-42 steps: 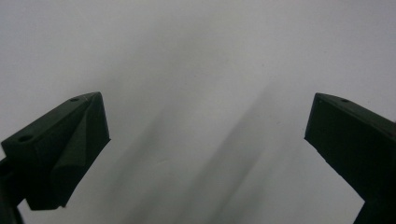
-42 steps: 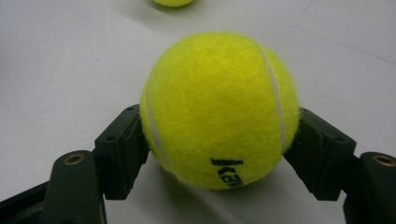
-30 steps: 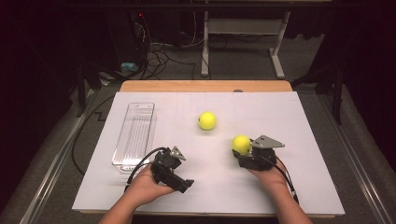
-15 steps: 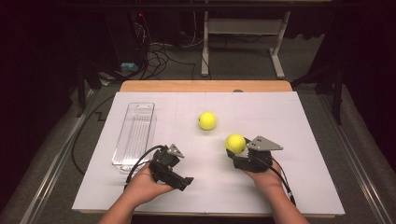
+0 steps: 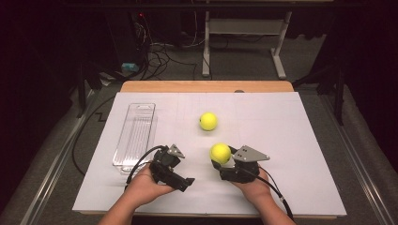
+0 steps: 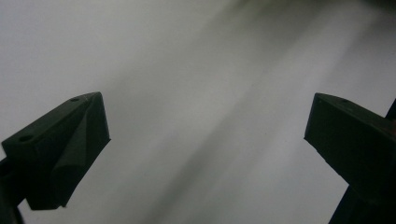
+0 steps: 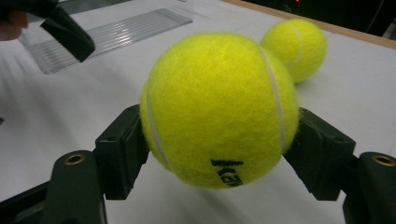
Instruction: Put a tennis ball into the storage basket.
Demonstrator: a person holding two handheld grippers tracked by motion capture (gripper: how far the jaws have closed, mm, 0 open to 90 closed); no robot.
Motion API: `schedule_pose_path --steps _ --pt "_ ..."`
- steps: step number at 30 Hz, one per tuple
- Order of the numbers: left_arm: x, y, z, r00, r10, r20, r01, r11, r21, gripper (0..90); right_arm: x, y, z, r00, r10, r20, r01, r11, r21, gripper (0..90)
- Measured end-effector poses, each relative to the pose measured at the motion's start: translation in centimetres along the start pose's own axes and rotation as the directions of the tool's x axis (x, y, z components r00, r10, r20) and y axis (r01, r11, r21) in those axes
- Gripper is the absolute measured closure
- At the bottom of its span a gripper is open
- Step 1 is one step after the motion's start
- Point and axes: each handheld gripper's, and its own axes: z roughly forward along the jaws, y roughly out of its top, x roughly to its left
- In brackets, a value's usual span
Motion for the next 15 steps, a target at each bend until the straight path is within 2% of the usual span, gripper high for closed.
schedule_pose_path --steps 1,7,12,15 --pt "0.0 0.0 0.0 1.0 0.0 0.0 0.0 1.0 0.0 0.8 0.4 -0.1 0.2 0.9998 0.0 -0.02 0.001 1.0 0.006 27.4" --pt "0.0 0.1 -0.2 1.0 -0.001 0.001 0.001 1.0 0.001 0.8 1.7 -0.4 0.7 0.9986 -0.028 -0.044 0.028 1.0 0.013 27.4" --pt "0.2 0.2 -0.8 0.9999 -0.003 -0.014 0.003 1.0 0.003 0.8 1.9 -0.4 0.8 0.998 -0.042 -0.047 0.043 0.999 0.019 27.4" --pt "0.2 0.8 -1.8 0.9993 0.002 -0.037 -0.002 0.9999 0.016 0.9 1.9 -0.4 0.8 0.9978 -0.047 -0.046 0.048 0.999 0.019 27.4"
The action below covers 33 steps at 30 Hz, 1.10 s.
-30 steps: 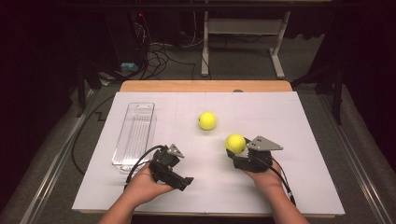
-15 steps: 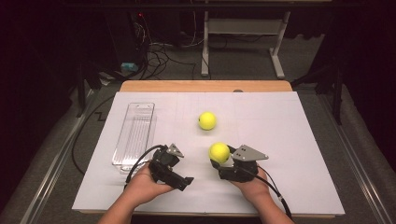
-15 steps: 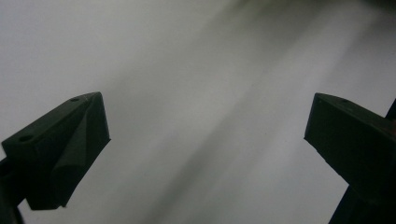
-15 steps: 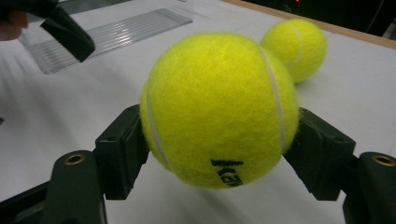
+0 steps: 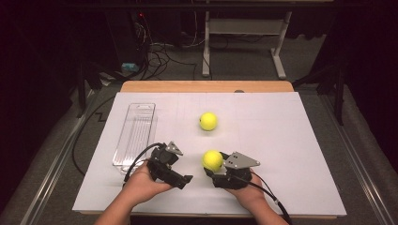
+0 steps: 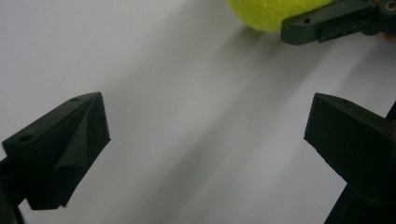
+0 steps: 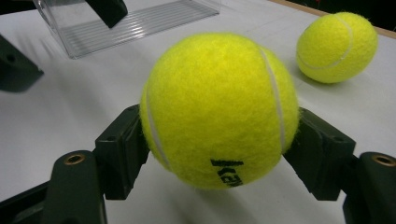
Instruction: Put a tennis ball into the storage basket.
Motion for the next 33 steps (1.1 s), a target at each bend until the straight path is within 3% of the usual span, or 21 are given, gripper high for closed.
schedule_pose_path --steps 4,11,22,28,33 --pt "-0.2 1.5 -1.6 0.9997 0.016 -0.017 -0.015 0.9994 0.03 1.2 0.0 -0.1 0.0 1.0 -0.004 0.002 0.004 1.0 -0.008 27.4" --pt "0.3 4.0 -3.0 0.9997 0.001 -0.025 0.001 0.9975 0.071 1.2 0.4 -0.1 0.4 0.9999 -0.011 -0.01 0.011 1.0 -0.009 27.4" --pt "0.2 5.7 -2.0 0.9998 -0.009 -0.015 0.011 0.9862 0.165 1.2 0.8 -0.1 0.6 0.9996 -0.016 -0.023 0.015 1.0 -0.008 27.3" --pt "-0.2 6.4 -1.2 0.9993 -0.026 0.028 0.021 0.9851 0.171 1.1 0.9 0.0 0.6 0.9996 -0.014 -0.026 0.013 1.0 -0.014 27.3" --pt "-0.5 7.0 -0.5 0.9992 -0.02 0.036 0.013 0.9834 0.181 1.0 1.1 0.0 0.7 0.9994 -0.016 -0.03 0.015 1.0 -0.018 27.3"
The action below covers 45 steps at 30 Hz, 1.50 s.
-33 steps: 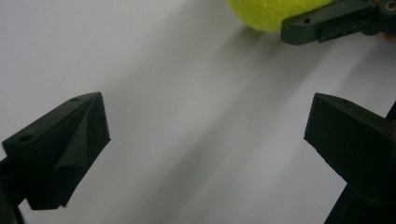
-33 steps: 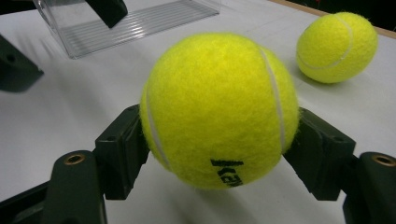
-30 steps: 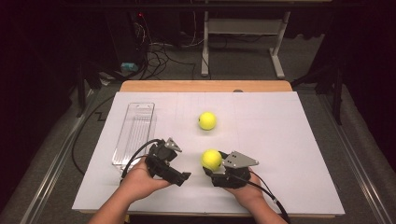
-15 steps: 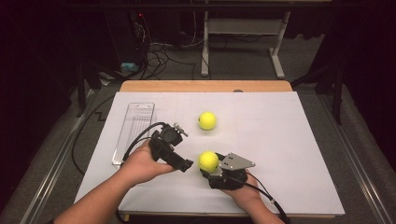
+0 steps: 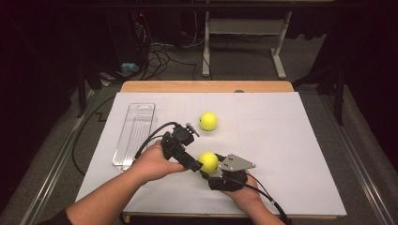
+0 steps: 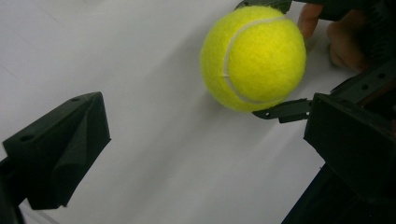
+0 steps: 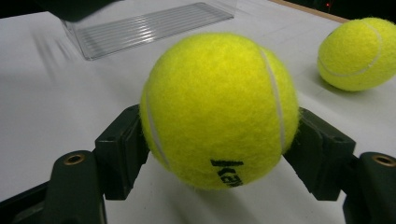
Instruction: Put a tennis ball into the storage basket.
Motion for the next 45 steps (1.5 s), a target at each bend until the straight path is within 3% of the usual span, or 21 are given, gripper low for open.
schedule_pose_path --steps 10,21,35,45 --pt "-0.1 1.0 1.4 0.9986 -0.019 0.048 0.018 0.9995 0.026 1.0 0.4 0.2 0.1 0.9999 -0.001 -0.017 0.001 1.0 -0.009 27.3" --pt "-0.4 2.0 2.8 0.9954 -0.014 0.095 0.008 0.9976 0.068 2.4 0.7 0.5 0.0 0.9995 -0.005 -0.03 0.005 1.0 -0.022 27.3" --pt "-0.7 2.5 3.4 0.9899 -0.015 0.141 0.002 0.9957 0.092 23.3 0.7 0.6 0.0 0.9996 -0.004 -0.028 0.003 1.0 -0.023 27.1" --pt "-1.1 2.7 3.4 0.9934 -0.008 0.114 -0.003 0.9952 0.098 26.7 0.5 0.5 0.1 0.9994 -0.013 -0.033 0.012 1.0 -0.022 25.4"
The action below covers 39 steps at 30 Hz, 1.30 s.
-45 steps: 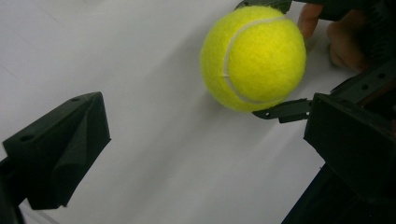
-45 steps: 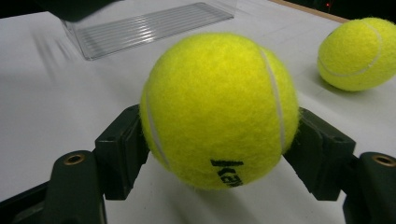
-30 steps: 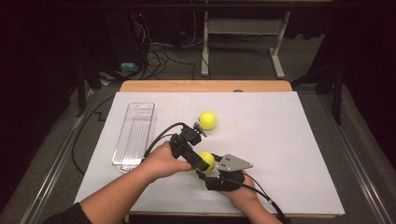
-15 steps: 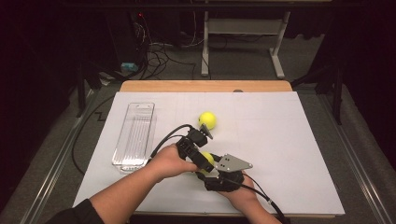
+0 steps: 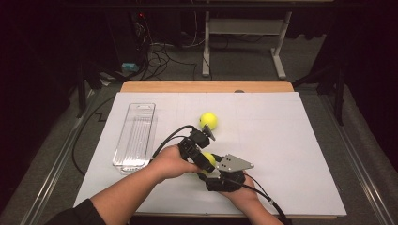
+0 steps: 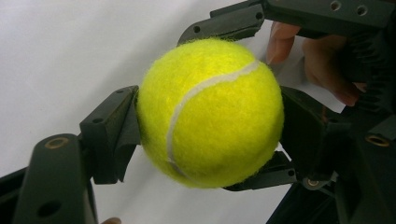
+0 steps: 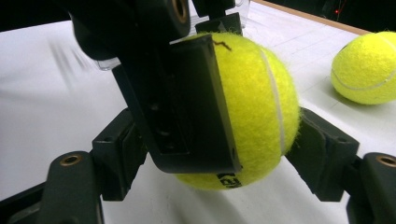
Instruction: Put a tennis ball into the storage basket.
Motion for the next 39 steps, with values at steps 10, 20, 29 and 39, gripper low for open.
schedule_pose_path --steps 10,20,29,39 --pt "0.0 0.2 -0.4 0.9999 -0.001 -0.01 0.001 1.0 -0.005 26.8 -0.1 -0.1 0.2 0.9997 0.018 0.016 -0.019 1.0 0.008 1.7" --pt "0.9 -0.1 -1.3 0.9986 -0.018 -0.05 0.018 0.9998 0.0 26.9 -0.7 -0.3 -0.8 0.9993 0.026 0.027 -0.025 1.0 -0.019 0.0" --pt "2.1 -0.6 -2.7 0.9935 -0.052 -0.102 0.053 0.9985 0.011 26.9 -2.7 -0.9 -3.2 0.9959 0.036 0.083 -0.032 0.998 -0.045 0.0" --pt "4.2 -1.7 -4.5 0.9849 -0.091 -0.148 0.095 0.9952 0.024 26.9 -5.3 -2.0 -6.3 0.9823 0.069 0.175 -0.059 0.996 -0.06 0.0"
